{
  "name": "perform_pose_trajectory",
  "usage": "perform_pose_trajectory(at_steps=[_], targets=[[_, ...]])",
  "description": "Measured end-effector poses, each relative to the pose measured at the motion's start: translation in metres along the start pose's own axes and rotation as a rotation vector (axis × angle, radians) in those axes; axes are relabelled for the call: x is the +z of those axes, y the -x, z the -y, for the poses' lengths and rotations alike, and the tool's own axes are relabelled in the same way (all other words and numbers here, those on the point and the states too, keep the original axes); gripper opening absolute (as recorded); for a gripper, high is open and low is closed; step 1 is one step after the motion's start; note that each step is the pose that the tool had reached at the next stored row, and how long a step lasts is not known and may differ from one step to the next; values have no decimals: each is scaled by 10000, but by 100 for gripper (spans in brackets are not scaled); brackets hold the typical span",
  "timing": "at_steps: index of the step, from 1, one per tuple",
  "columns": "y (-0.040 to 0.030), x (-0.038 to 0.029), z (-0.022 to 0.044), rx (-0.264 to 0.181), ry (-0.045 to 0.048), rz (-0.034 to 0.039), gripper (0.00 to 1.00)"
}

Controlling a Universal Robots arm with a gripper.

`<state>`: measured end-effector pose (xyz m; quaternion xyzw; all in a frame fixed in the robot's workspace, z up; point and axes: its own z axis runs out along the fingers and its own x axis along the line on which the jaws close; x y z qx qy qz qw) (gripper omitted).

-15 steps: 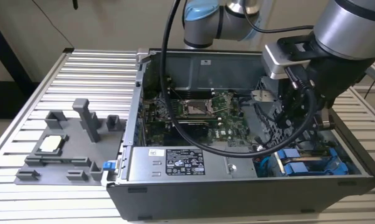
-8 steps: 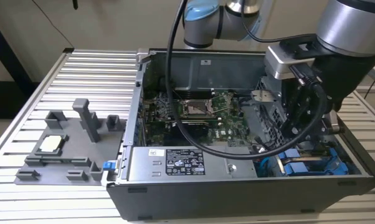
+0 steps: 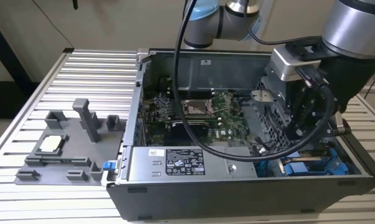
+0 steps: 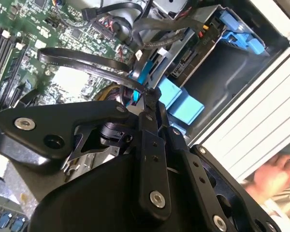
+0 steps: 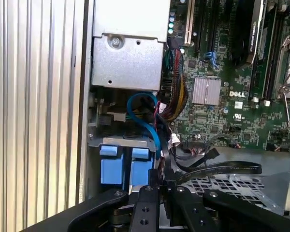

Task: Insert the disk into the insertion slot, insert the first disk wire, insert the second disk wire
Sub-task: 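Insert the second disk wire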

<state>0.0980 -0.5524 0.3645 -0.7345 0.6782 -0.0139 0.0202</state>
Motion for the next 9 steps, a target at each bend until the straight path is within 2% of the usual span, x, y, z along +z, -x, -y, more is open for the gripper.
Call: perform_pose_trajectory(at_steps=[3, 6, 9], targets=[[-6, 23, 63, -1, 3, -35, 16], [-14, 43, 133, -5, 8, -102, 16], [-25, 63, 170, -8, 13, -162, 16]])
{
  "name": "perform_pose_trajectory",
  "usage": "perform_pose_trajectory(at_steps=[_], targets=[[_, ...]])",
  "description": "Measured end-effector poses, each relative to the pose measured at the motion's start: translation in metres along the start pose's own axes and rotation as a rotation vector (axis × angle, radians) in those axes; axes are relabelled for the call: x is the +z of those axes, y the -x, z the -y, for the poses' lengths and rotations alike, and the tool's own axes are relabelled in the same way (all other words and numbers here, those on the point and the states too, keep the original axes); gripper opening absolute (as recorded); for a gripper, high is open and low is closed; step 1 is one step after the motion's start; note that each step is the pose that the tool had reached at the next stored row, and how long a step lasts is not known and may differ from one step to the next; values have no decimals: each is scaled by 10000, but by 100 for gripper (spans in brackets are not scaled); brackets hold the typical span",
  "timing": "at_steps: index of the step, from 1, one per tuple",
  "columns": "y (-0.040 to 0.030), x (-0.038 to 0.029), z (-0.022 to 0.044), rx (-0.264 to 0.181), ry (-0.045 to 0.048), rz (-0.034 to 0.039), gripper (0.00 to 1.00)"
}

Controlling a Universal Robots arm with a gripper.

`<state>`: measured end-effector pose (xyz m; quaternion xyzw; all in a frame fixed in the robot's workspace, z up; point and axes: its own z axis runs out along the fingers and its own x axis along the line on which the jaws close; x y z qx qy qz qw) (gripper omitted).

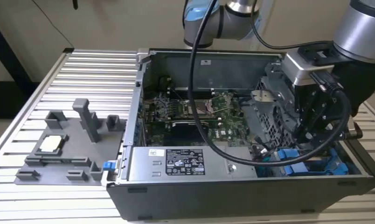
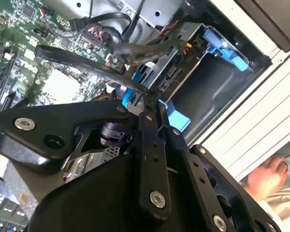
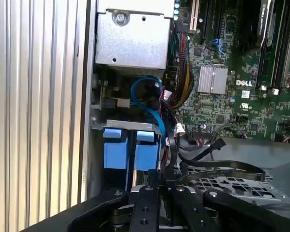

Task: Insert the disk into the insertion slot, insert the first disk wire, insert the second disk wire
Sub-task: 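Insert the second disk wire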

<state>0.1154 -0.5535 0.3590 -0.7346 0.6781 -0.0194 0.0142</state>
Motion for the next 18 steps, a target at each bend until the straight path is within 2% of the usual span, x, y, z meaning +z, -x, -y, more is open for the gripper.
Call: perform_pose_trajectory(at_steps=[5, 14, 18], targets=[[-25, 41, -1, -1, -32, -31, 16], [-78, 103, 25, 0, -279, -58, 16], [-105, 123, 54, 8, -335, -62, 16]])
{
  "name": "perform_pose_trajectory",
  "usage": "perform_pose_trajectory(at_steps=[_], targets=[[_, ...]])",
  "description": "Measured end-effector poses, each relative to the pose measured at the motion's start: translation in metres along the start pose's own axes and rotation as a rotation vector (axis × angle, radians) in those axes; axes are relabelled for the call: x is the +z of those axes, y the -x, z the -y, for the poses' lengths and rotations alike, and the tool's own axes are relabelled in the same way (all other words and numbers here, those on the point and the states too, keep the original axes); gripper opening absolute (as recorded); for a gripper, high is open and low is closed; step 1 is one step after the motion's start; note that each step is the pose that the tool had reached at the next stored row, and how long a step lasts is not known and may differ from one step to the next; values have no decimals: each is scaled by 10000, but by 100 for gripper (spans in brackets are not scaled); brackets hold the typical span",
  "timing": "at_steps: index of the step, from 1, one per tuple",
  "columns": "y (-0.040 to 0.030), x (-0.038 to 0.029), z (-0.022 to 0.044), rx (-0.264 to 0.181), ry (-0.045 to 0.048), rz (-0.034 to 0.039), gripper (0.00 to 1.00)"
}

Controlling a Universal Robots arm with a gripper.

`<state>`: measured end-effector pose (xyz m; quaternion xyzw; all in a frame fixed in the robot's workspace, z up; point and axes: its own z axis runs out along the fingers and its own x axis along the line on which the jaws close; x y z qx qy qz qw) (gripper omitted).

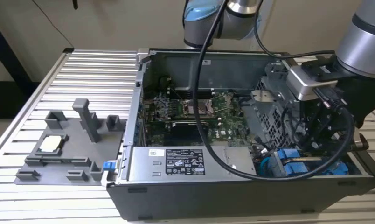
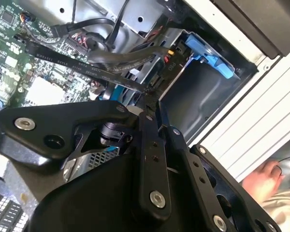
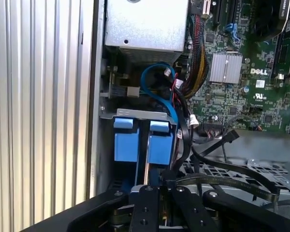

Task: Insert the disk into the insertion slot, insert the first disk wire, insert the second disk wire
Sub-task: 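Insert the second disk wire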

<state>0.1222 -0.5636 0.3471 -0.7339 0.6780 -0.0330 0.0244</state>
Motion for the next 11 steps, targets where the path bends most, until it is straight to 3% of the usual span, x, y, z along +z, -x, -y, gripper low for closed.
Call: perform_pose_trajectory(at_steps=[11], targets=[[0, 25, 41, 266, 1, -14, 16]])
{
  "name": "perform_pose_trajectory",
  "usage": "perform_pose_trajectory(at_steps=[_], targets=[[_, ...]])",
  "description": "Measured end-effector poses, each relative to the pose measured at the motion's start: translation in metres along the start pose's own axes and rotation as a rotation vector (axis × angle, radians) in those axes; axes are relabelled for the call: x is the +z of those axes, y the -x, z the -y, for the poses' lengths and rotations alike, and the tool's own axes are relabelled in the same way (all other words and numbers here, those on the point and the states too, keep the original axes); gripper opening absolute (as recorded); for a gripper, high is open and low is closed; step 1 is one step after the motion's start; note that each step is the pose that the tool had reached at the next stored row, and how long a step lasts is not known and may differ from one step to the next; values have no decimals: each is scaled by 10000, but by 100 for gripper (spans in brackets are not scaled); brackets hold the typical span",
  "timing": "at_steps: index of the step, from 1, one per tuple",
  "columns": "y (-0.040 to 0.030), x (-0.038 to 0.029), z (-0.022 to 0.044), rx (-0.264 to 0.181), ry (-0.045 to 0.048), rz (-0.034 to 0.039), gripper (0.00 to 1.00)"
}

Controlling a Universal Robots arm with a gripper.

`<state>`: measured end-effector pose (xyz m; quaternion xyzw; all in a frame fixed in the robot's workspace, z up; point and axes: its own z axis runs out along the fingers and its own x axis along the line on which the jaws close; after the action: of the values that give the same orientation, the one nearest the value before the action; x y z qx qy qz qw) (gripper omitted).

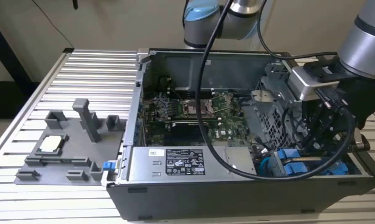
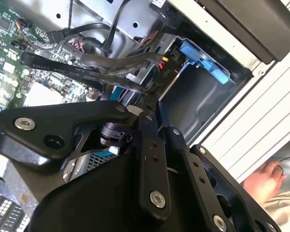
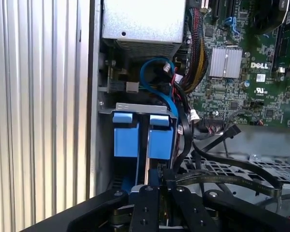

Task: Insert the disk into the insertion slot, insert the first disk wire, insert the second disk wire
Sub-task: 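Insert the second disk wire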

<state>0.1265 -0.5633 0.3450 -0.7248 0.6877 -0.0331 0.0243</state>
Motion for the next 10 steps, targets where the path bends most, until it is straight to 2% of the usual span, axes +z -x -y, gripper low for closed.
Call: perform_pose_trajectory(at_steps=[10], targets=[[23, 22, 30, 137, 1, 14, 16]])
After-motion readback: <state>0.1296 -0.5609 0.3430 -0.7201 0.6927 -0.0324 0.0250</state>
